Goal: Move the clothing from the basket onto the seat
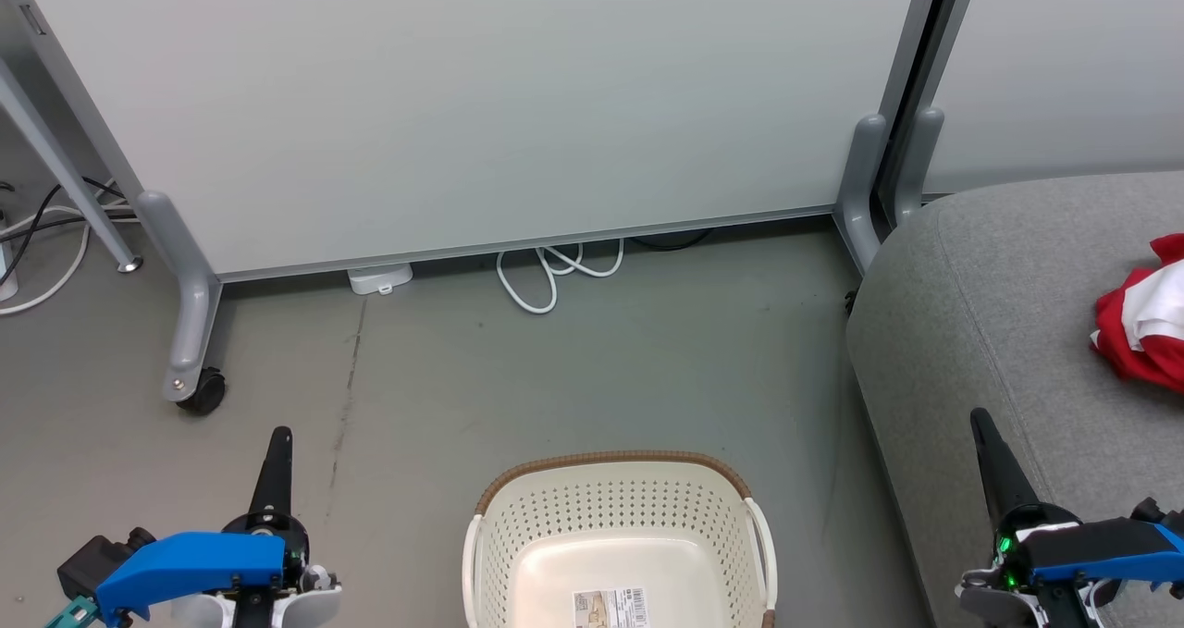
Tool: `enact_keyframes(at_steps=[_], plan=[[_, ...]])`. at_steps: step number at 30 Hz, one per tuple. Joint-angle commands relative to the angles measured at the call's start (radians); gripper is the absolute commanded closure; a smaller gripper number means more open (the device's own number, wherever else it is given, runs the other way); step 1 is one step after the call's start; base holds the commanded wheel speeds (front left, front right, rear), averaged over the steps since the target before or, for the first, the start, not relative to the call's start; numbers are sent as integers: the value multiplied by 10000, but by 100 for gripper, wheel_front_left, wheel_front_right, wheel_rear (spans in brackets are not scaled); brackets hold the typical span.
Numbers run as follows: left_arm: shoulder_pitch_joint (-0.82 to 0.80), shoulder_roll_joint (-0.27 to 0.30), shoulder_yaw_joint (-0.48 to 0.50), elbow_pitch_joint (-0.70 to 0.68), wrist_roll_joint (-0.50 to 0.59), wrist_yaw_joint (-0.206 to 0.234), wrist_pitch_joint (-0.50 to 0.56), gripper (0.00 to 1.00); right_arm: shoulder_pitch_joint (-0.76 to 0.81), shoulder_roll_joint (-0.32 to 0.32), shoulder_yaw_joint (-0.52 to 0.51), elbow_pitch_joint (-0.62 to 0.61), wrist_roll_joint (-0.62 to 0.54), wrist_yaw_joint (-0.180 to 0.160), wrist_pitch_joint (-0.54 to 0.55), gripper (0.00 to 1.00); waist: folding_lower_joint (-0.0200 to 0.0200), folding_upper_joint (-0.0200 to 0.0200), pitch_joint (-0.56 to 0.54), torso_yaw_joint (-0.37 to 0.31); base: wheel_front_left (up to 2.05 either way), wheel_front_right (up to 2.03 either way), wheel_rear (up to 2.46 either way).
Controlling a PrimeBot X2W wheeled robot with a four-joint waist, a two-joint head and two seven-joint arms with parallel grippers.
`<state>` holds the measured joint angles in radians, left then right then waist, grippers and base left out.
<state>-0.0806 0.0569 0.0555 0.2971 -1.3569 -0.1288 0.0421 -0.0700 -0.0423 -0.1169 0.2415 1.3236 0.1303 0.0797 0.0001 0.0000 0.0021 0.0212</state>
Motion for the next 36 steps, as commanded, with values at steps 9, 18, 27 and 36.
enact_keyframes(at_steps=[9, 18, 27, 36], plan=[[-243, -18, 220, -226, -759, -27, 226, 100, -251, -94, 16, -14, 863, 6, 142, 100, 0, 0, 3, -50, 0, 0, 0], [-284, -40, 361, -340, -1376, -30, 408, 100, -319, -100, 24, 3, 1560, 7, 214, 100, -1, 0, 5, -100, 0, 0, 0], [-301, -54, 501, -442, -1954, -32, 572, 100, -367, -106, 28, 23, 2215, 7, 279, 100, -1, 0, 7, -150, 0, 0, 0], [-336, -73, 604, -551, -2485, -33, 729, 100, -439, -110, 34, 40, 2821, 7, 352, 100, -1, 0, 10, -201, 0, 0, 0]])
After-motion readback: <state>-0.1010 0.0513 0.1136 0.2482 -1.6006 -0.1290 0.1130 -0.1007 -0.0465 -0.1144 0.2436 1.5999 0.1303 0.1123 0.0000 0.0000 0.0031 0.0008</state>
